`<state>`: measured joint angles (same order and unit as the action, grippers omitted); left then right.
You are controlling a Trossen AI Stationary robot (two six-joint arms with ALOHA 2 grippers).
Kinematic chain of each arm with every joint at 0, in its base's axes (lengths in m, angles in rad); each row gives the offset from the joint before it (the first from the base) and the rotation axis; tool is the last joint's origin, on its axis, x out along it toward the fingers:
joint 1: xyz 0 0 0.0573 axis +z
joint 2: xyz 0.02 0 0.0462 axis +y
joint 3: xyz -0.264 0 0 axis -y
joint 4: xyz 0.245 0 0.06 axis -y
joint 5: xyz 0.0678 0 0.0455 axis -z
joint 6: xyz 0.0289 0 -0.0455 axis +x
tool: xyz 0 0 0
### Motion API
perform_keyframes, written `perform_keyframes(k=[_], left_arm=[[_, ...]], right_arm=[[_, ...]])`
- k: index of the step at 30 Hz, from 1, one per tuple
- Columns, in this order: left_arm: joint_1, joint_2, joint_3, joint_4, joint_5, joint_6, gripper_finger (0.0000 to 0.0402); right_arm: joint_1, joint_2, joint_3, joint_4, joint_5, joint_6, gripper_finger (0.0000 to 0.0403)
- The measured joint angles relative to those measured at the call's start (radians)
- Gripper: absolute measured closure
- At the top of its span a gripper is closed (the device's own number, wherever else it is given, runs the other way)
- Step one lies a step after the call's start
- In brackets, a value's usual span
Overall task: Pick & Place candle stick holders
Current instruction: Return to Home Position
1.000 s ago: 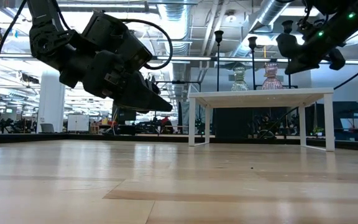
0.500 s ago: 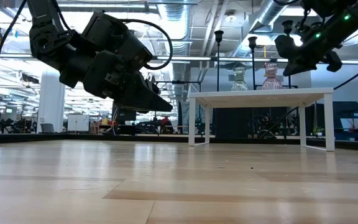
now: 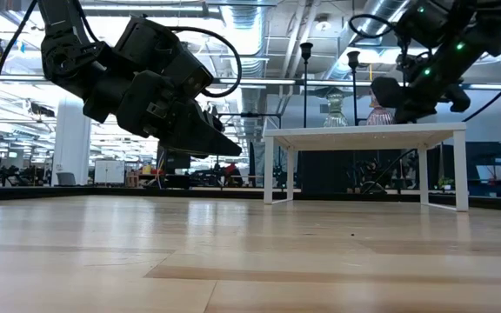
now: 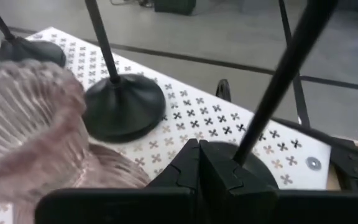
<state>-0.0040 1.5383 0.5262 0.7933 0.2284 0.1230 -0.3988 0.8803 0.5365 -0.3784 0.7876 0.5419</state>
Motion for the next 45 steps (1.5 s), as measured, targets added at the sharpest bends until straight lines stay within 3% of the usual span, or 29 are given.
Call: perform_keyframes(k=[13, 22, 37, 45], left_arm=[[0.000, 0.000, 0.000, 0.000, 0.000, 0.000, 0.0398], [0.000, 0.000, 0.000, 0.000, 0.000, 0.000, 0.0398], [0.000, 0.000, 0.000, 0.000, 0.000, 0.000, 0.0398], [0.000, 0.000, 0.000, 0.000, 0.000, 0.000, 0.0398]], right_arm=[[-0.003, 0.002, 0.000, 0.023, 0.073, -0.057, 0.0403], [-0.003, 0.002, 0.000, 0.032, 0.065, -0.097, 0.0403], [0.054, -0.136, 0.000, -0.058, -0.067, -0.080, 0.0403], [0.156, -0.195, 0.000, -0.113, -0.332, -0.096, 0.0403]])
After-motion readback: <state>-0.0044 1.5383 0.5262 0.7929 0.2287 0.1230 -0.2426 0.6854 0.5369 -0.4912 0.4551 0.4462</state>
